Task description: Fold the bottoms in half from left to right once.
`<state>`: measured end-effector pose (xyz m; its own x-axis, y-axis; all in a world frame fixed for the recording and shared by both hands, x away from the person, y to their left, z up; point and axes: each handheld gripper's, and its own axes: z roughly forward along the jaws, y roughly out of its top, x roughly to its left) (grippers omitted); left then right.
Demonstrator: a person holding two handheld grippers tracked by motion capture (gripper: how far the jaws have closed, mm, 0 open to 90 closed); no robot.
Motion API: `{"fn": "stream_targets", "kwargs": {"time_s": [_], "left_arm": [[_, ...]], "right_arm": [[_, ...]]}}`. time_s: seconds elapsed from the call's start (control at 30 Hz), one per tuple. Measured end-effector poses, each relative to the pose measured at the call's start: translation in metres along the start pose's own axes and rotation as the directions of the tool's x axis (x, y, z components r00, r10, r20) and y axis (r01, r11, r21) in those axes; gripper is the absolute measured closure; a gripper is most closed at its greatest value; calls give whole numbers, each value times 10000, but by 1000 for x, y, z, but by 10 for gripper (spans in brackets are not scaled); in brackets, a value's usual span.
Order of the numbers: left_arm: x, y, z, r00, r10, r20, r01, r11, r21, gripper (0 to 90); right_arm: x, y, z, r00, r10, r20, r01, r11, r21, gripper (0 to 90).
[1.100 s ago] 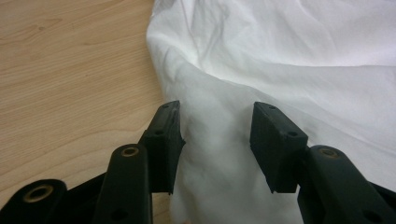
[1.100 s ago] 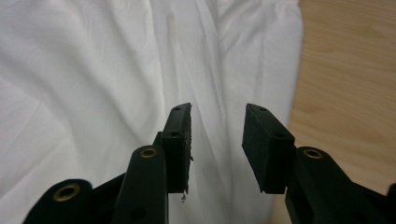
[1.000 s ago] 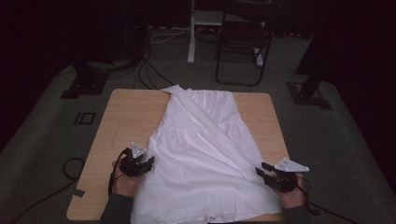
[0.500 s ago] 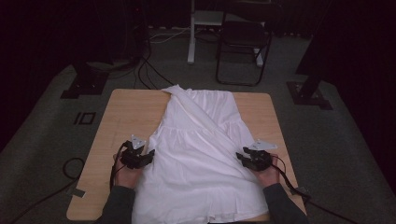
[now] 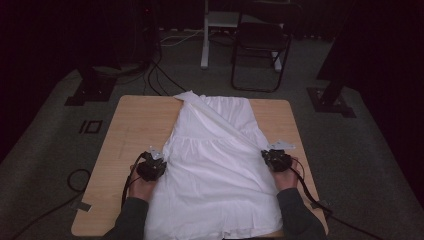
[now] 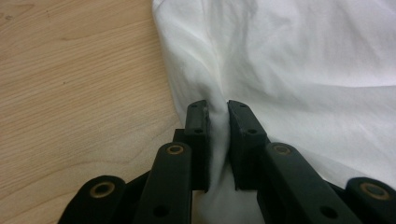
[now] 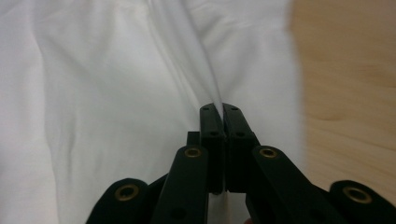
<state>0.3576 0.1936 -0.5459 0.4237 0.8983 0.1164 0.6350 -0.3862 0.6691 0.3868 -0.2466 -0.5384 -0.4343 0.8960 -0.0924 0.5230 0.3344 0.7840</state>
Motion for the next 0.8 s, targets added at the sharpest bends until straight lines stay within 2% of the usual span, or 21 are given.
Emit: {"fn": "stream_targets", "kwargs": {"time_s": [0.13,0.23,0.27,0.33,0.47,0.53,0.63,0.8], "left_arm": [[0,-1,-1,9999,55,-93,-55,10000,0,815],[0,-2,-1,9999,69,-94,-70,9999,-71,832],[0,-4,-1,9999,77,-128,-78,9999,-78,846],[0,-6,-3,9998,110,-195,-112,9999,-111,857],[1,-16,-12,9998,108,-180,-111,9998,-176,866],[2,-21,-17,9999,89,-71,-90,9999,-128,866],[0,-32,-29,9998,189,31,-189,9998,-56,867],[-5,-50,-45,9993,229,280,-230,9997,10,866]], "right_arm": [[-15,-1,-8,9977,270,618,-259,9995,-188,886],[-20,-5,-4,9981,424,446,-421,9991,-88,885],[-22,-11,5,9986,320,421,-332,9991,270,885],[-22,-15,10,9989,281,381,-299,9985,470,884],[-20,-23,11,9989,463,74,-468,9963,725,886],[-17,-27,6,9992,392,-37,-388,9965,734,886],[-13,-34,-4,9977,573,-357,-543,9954,790,886],[-2,-51,-27,9952,568,-796,-491,9942,961,886]]}}
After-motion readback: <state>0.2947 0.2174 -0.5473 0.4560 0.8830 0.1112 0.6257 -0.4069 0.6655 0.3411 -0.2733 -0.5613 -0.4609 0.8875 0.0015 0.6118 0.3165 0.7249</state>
